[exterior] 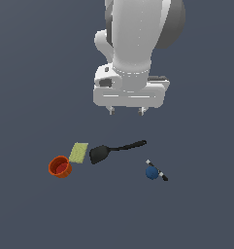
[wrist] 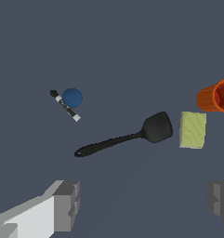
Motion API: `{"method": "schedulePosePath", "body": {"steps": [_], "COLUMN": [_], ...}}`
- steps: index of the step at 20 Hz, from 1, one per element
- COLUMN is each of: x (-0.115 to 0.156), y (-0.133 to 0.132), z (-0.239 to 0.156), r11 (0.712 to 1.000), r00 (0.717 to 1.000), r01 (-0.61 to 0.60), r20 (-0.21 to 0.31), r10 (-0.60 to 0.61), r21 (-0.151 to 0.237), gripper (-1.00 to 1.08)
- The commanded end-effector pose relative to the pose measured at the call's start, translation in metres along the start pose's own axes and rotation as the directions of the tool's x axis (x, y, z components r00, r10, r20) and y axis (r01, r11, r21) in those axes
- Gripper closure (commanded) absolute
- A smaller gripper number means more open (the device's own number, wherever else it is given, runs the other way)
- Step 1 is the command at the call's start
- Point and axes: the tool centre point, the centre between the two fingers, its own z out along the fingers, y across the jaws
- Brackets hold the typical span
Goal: Pick up a designated object from a clutter of objects.
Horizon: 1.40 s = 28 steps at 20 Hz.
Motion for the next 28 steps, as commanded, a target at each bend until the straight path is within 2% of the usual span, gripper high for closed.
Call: {"method": "schedulePosePath", "body": {"steps": [1, 8, 14, 17, 21, 28], "x": [0.001, 0.005, 0.005, 0.004, 0.002, -0.005], "y": [-0.001, -0.006, -0.008, -0.008, -0.006, 0.001], "z": [0.010, 0.050, 0.091, 0.111, 0.137, 0.181], "r11": [0.999, 0.976, 0.918, 0.876, 0.807, 0.653], "r00": [0.999, 0.977, 0.919, 0.877, 0.808, 0.653], "r01": [-0.042, -0.215, -0.394, -0.480, -0.589, -0.757], "r20": [0.003, 0.016, 0.033, 0.041, 0.047, 0.046], "r10": [0.042, 0.214, 0.393, 0.479, 0.588, 0.756], "r21": [0.009, 0.035, 0.048, 0.048, 0.045, 0.029], "gripper": [-0.92, -0.92, -0.92, -0.92, -0.92, -0.92]}}
